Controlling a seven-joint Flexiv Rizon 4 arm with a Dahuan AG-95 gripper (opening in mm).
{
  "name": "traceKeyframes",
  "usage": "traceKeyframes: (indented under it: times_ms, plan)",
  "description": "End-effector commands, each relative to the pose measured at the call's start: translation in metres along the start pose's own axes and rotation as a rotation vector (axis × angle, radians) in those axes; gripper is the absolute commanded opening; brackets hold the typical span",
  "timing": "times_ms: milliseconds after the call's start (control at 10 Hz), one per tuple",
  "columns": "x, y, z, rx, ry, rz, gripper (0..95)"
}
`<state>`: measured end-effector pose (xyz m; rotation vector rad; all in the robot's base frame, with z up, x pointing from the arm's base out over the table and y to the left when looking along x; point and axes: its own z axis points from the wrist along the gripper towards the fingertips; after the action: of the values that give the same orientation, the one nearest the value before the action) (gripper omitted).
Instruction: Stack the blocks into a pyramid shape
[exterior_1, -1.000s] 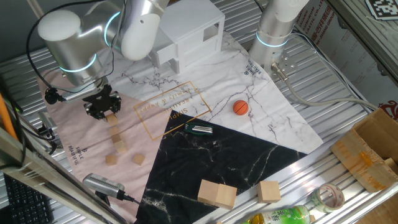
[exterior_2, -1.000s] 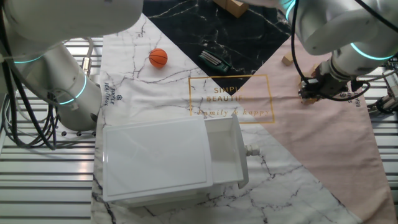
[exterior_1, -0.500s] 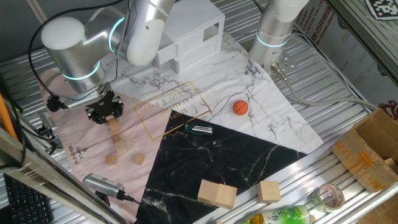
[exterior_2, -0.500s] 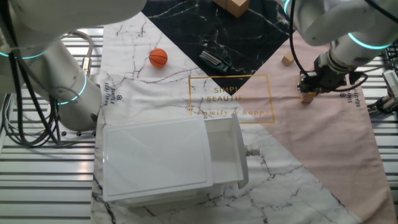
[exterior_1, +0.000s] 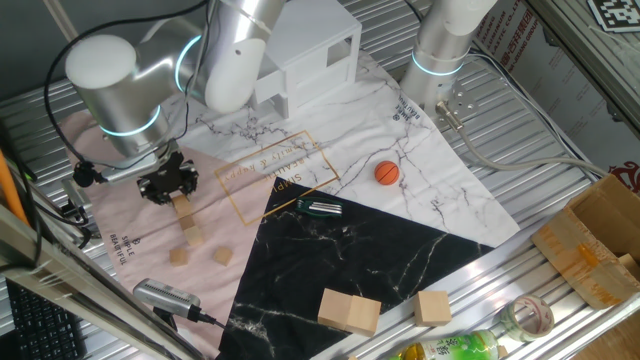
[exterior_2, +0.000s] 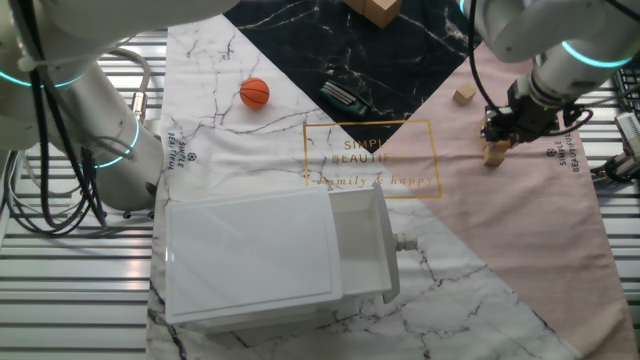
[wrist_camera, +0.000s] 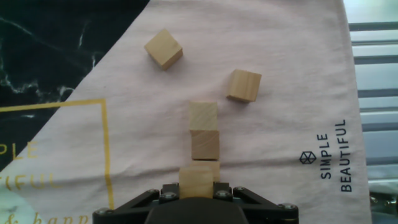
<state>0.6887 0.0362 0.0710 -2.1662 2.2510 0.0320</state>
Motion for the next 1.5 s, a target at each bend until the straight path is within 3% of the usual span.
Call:
traceKeyframes:
  times_ms: [100,600,1500]
  plan:
    - [-0.001,0.000,0.001,0.005,-0.001,-0.003,0.0]
    - [-0.007,-0.001,0.007,0.011,0.003,0.003,0.0]
    - [-0.007,-0.004,0.013,0.018,0.001,-0.024,0.0]
